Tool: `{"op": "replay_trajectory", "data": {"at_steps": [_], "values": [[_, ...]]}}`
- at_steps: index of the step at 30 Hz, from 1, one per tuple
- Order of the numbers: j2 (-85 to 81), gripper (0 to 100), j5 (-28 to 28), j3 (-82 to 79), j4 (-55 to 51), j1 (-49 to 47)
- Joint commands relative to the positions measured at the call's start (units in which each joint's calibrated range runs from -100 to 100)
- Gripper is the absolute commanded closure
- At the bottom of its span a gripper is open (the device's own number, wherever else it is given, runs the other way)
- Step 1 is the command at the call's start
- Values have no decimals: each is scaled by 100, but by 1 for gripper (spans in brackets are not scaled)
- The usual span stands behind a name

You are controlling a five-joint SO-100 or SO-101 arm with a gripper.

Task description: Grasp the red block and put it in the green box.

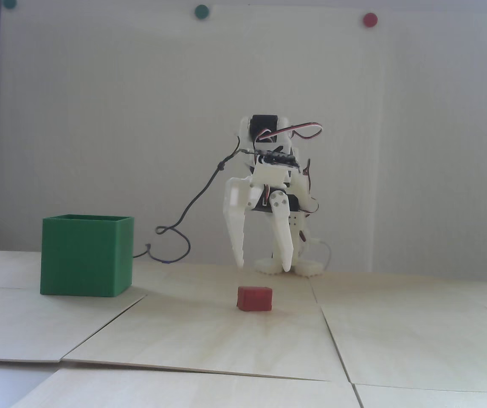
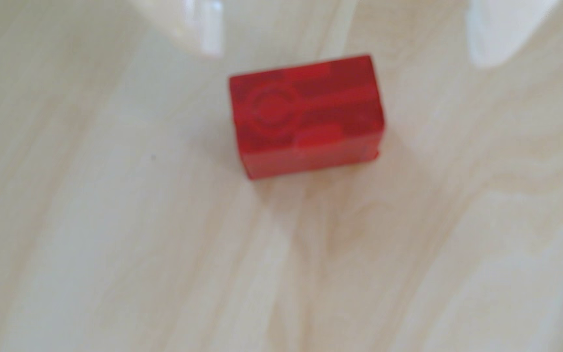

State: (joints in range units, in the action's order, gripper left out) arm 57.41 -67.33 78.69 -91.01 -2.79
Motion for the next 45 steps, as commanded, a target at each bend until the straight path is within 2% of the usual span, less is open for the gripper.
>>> {"op": "replay_trajectory", "data": {"at_steps": [1, 22, 45], "values": [[-731, 74, 23, 54, -55, 26], [-415, 74, 23, 54, 4, 396], [-328, 74, 38, 54, -47, 315]]}}
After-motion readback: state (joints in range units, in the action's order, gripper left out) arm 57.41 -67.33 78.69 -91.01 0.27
